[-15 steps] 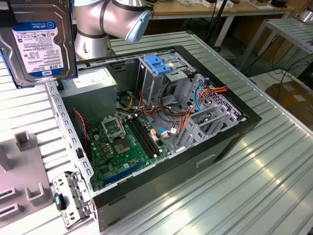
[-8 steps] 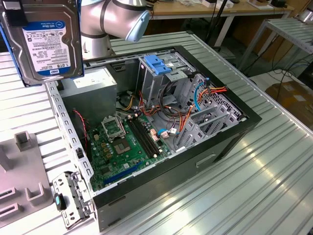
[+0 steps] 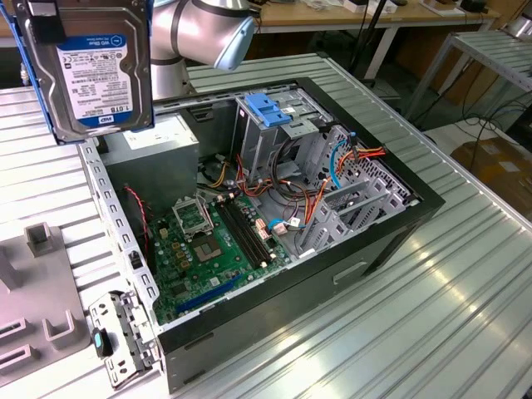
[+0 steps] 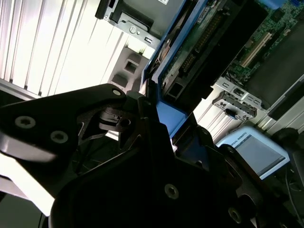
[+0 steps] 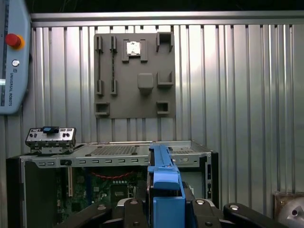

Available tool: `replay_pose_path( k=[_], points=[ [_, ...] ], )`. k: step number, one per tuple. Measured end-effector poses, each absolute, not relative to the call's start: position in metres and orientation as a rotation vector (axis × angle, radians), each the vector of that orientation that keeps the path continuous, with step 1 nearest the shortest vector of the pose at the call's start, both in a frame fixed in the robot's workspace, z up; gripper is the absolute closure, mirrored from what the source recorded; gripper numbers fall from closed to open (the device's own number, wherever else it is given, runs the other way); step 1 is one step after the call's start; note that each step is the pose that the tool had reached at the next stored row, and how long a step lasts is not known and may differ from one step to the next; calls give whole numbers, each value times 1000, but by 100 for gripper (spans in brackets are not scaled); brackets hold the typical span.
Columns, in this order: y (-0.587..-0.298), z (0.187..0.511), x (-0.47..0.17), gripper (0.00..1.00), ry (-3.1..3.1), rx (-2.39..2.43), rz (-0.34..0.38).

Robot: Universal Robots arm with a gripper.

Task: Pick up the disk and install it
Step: 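Pick up the disk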

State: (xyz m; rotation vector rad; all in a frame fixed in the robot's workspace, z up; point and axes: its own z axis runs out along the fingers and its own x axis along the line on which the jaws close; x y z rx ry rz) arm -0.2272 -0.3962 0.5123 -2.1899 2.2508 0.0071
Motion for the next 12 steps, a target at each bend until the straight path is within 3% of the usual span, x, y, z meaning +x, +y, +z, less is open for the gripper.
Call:
replay_pose_path(
  k=[12],
  points=[
    [-396,512,-209,63,2251,-2190,7]
  ],
)
